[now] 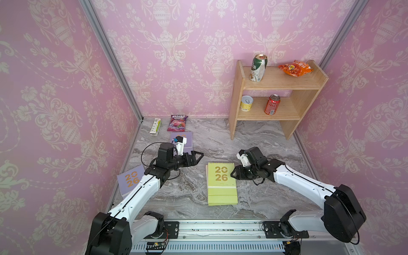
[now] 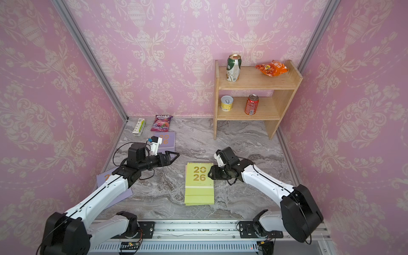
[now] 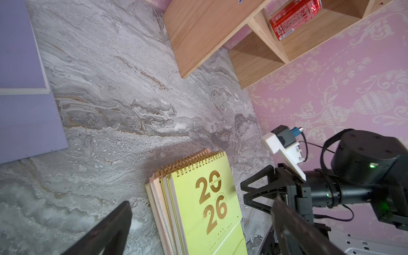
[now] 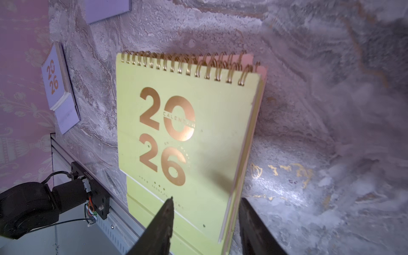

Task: Stack the calendars
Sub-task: Adjust the calendar at the calendar, then move the calendar to the center of the board.

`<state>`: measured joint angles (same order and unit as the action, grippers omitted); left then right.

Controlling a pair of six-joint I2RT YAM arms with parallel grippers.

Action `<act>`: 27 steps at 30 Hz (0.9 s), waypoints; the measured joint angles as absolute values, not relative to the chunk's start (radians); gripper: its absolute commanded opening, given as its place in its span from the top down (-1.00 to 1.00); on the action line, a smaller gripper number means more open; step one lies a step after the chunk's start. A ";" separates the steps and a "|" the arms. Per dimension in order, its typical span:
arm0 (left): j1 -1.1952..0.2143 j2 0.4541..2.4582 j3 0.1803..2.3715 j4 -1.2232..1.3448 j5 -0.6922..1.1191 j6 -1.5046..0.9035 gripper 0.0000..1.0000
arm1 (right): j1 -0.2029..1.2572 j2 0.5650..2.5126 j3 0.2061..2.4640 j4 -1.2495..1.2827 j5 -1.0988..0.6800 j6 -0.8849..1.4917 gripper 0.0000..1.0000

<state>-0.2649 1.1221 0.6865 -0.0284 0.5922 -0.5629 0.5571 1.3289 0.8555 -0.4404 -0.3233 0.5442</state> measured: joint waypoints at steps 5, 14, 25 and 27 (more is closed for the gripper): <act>-0.224 1.169 0.761 -0.077 0.552 -0.545 -0.98 | 0.564 1.363 0.997 -0.462 -0.316 0.519 -0.11; 0.007 1.358 0.894 -0.113 0.539 -0.544 -0.96 | 0.607 1.623 1.311 -0.457 -0.318 0.493 -0.55; 0.038 1.627 1.145 -0.289 0.403 -0.474 -0.89 | 0.622 1.982 1.747 -0.482 -0.350 0.494 -0.64; 0.044 1.673 1.180 -0.319 0.384 -0.461 -0.89 | 0.625 2.049 1.829 -0.501 -0.352 0.494 -0.64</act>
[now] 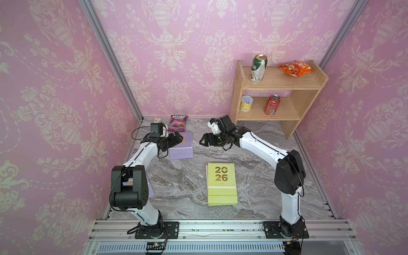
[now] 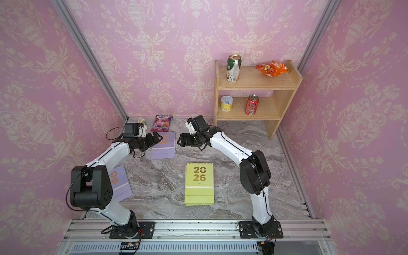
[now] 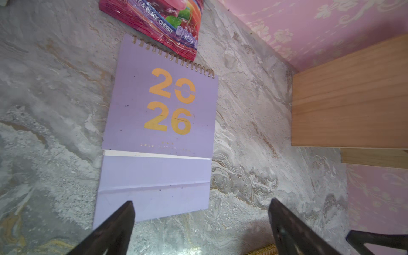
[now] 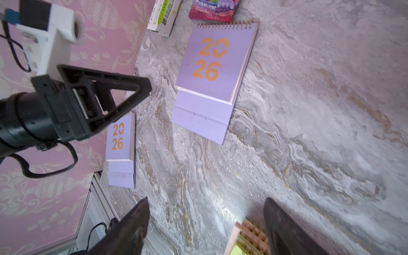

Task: Stack the calendars
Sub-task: Move the calendar to the center of the board.

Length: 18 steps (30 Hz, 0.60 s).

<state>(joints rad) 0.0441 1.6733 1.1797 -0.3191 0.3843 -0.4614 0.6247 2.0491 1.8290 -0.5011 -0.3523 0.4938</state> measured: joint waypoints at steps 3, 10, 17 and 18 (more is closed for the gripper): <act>0.055 1.740 1.229 -0.355 0.366 -0.453 -0.88 | 0.629 2.152 1.967 -0.538 -0.359 0.495 -0.63; 0.076 1.871 1.358 -0.417 0.355 -0.434 -0.85 | 0.636 2.383 2.292 -0.641 -0.371 0.502 -0.58; 0.088 1.995 1.498 -0.468 0.355 -0.415 -0.83 | 0.638 2.572 2.508 -0.718 -0.388 0.543 -0.56; 0.089 2.011 1.513 -0.473 0.355 -0.415 -0.82 | 0.638 2.592 2.527 -0.728 -0.390 0.549 -0.56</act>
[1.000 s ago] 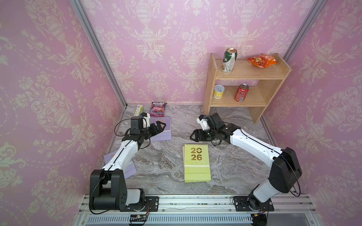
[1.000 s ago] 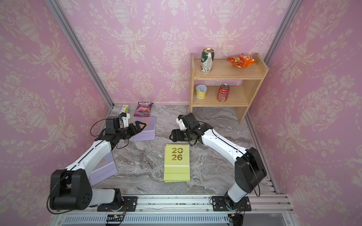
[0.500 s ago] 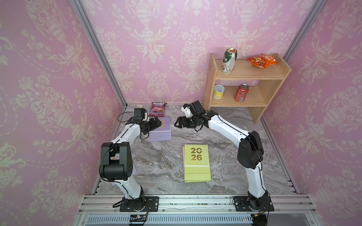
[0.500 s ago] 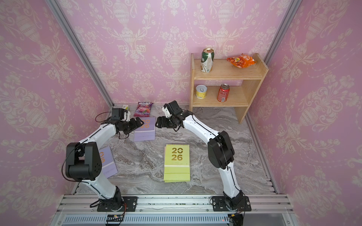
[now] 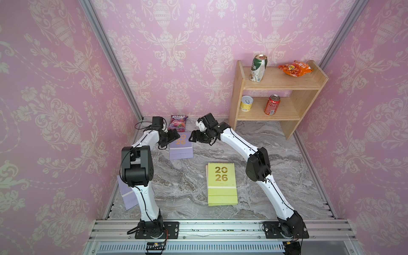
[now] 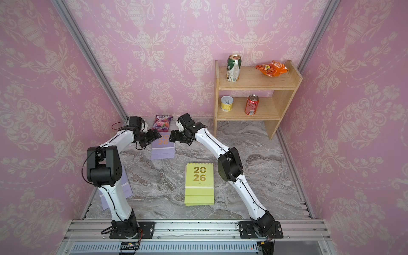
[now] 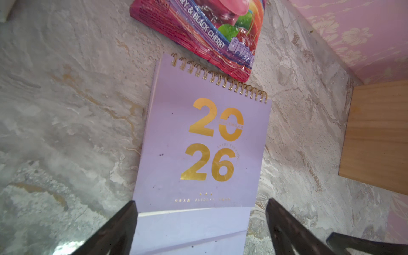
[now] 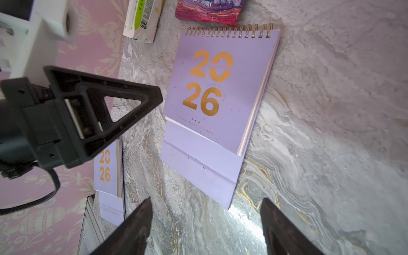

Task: Stack the calendars
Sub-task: Move the calendar to the center of the board.

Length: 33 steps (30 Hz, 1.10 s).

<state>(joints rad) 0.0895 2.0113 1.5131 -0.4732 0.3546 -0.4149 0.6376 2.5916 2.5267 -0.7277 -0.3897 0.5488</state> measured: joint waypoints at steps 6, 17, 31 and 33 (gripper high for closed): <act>0.096 2.111 1.610 -0.529 0.352 -0.408 -0.79 | 0.638 2.652 2.574 -0.751 -0.397 0.571 -0.56; 0.095 2.222 1.742 -0.603 0.352 -0.408 -0.74 | 0.637 2.670 2.602 -0.750 -0.409 0.593 -0.56; 0.036 2.291 1.852 -0.673 0.353 -0.385 -0.70 | 0.621 2.697 2.606 -0.751 -0.416 0.625 -0.55; 0.024 2.295 1.859 -0.677 0.354 -0.382 -0.70 | 0.616 2.697 2.606 -0.754 -0.416 0.625 -0.55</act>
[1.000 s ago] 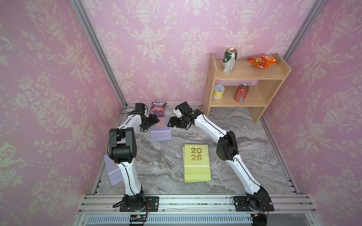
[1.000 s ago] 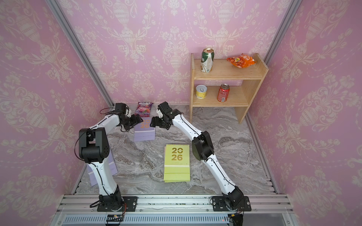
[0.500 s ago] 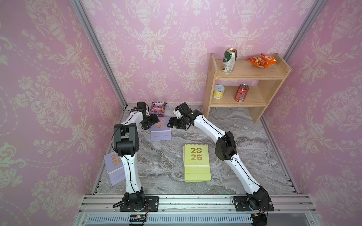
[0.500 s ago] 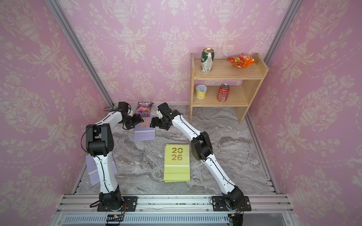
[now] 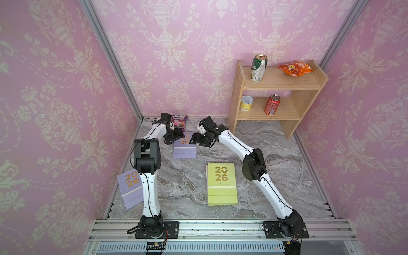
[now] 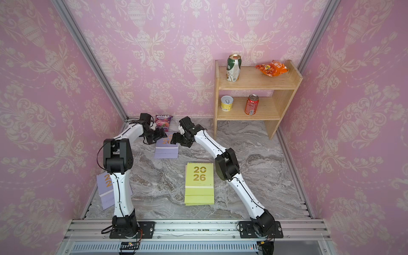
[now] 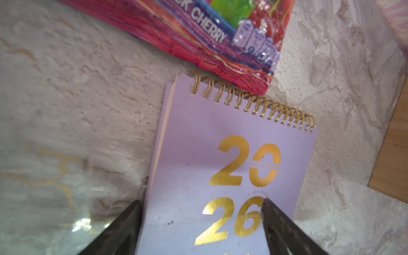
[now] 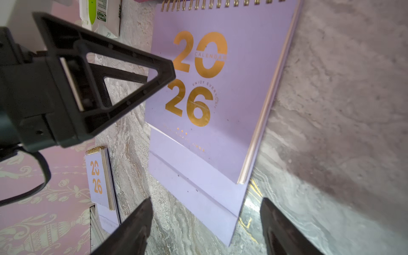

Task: Stack the calendars
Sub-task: Move the calendar to the center of the board.

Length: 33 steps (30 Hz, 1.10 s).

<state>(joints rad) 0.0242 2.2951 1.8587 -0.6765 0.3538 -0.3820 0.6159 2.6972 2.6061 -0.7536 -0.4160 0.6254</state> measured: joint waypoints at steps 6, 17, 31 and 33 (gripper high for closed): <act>0.003 2.300 1.868 -0.683 0.360 -0.382 -0.69 | 0.603 2.697 2.606 -0.780 -0.408 0.625 -0.54; -0.020 2.300 1.868 -0.690 0.377 -0.382 -0.68 | 0.591 2.697 2.568 -0.815 -0.374 0.625 -0.54; -0.045 2.300 1.860 -0.679 0.407 -0.382 -0.65 | 0.588 2.697 2.568 -0.817 -0.397 0.626 -0.51; -0.043 2.300 1.854 -0.668 0.413 -0.382 -0.65 | 0.585 2.697 2.565 -0.814 -0.416 0.626 -0.49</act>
